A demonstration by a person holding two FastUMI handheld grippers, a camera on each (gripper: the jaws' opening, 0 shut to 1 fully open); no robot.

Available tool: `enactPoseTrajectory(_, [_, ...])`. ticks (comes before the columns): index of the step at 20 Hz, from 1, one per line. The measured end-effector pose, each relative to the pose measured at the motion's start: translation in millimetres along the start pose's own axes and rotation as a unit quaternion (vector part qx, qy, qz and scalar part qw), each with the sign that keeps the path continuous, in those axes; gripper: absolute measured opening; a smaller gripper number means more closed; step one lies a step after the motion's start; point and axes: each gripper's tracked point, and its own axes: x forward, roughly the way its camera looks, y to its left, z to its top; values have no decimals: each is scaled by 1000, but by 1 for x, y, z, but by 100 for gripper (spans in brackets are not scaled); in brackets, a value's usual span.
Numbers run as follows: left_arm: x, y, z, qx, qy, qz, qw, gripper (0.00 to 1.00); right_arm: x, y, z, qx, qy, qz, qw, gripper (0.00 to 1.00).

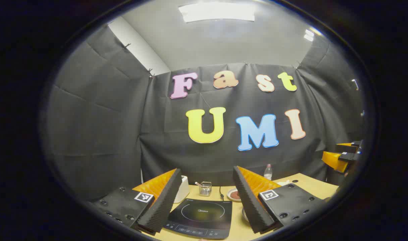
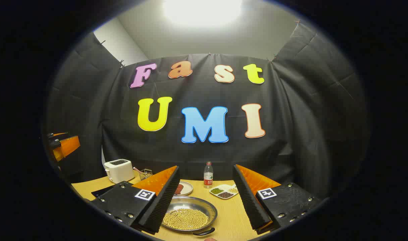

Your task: First push the handle of the pot to place it horizontally, then grasp the pot with both hands and set it on the induction cooktop.

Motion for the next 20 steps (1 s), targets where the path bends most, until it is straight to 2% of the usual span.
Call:
enactPoseTrajectory(3, [2, -1, 0, -3, -3, -4, 1000, 94, -2, 0, 1, -4, -3, -2, 1000, 96])
enactPoseTrajectory(4, [3, -2, 0, -4, -3, -6, 1000, 99, -3, 0, 1, -6, -3, -3, 1000, 96])
enactPoseTrajectory(5, [3, -1, 0, -5, -2, -7, 1000, 94, -4, -1, 0, -7, -3, -3, 1000, 95])
enactPoseTrajectory(7, [4, -1, -3, -12, -2, -8, 1000, 94, -5, 0, 1, -10, -4, -4, 1000, 95])
enactPoseTrajectory(8, [5, 0, -4, -17, -1, -9, 1000, 99, -6, -1, 2, -10, -5, -6, 1000, 95])
enactPoseTrajectory(9, [4, 2, -8, -20, 1, -9, 1000, 94, -7, 0, 2, -9, -5, -6, 1000, 95])
enactPoseTrajectory(10, [4, 2, -9, -21, 2, -9, 1000, 100, -7, 1, 2, -8, -5, -6, 1000, 95])
enactPoseTrajectory(18, [9, 3, -10, -16, 4, -22, 1000, 100, -15, -4, -6, -11, 1, -12, 1000, 95])
enactPoseTrajectory(20, [10, 2, -10, -16, 4, -26, 1000, 94, -14, -6, -7, -4, 5, -17, 1000, 96])
